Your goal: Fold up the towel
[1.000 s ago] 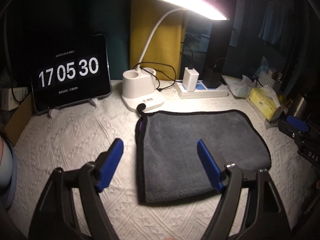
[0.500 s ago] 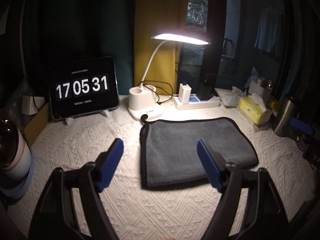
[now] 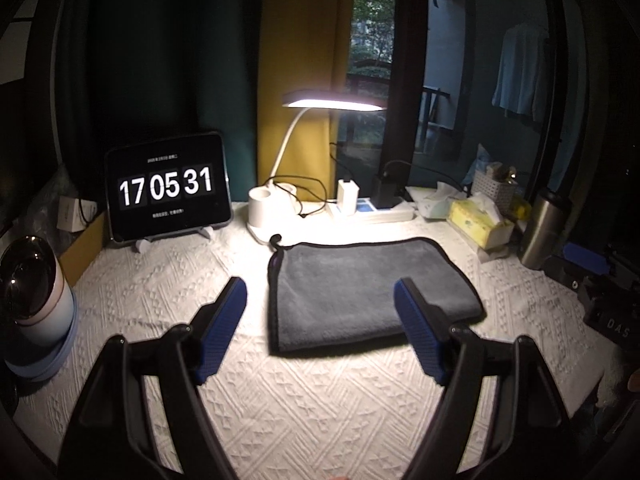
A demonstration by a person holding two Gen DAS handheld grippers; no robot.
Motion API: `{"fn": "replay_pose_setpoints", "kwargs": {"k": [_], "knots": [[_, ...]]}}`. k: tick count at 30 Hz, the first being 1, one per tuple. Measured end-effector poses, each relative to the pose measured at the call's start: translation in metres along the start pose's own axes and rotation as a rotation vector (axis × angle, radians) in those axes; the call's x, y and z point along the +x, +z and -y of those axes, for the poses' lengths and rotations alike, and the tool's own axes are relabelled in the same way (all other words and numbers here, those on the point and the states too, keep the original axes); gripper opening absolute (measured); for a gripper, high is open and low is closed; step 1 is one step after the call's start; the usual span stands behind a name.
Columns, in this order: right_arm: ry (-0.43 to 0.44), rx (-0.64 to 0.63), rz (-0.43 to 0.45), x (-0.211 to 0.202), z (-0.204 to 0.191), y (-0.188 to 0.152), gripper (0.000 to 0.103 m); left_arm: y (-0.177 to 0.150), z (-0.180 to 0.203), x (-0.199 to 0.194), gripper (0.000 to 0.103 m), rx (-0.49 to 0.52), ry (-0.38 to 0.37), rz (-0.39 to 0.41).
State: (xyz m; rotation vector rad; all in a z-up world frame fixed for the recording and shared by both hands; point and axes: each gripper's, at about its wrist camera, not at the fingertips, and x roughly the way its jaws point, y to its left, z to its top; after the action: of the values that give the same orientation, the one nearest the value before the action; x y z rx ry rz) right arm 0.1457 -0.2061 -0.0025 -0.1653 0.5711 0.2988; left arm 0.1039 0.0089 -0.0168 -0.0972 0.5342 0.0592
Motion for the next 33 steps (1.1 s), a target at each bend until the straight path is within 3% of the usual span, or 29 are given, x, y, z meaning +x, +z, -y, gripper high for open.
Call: {"fn": "replay_pose_setpoints", "kwargs": {"k": [16, 21, 25, 33], "knots": [[-0.008, 0.013, 0.045, -0.036, -0.007, -0.027, 0.053, -0.023, 0.012, -0.043, 0.077, 0.011, -0.062, 0.095], [-0.025, 0.026, 0.058, -0.049, -0.005, -0.035, 0.053, -0.033, 0.011, -0.049, 0.078, 0.001, -0.078, 0.087], [-0.032, 0.022, 0.074, -0.059, -0.005, -0.042, 0.053, -0.042, 0.012, -0.061, 0.094, -0.014, -0.065, 0.118], [-0.058, -0.005, 0.119, -0.08, -0.012, -0.053, 0.053, -0.049, 0.01, -0.088, 0.095, -0.016, -0.013, 0.19]]}}
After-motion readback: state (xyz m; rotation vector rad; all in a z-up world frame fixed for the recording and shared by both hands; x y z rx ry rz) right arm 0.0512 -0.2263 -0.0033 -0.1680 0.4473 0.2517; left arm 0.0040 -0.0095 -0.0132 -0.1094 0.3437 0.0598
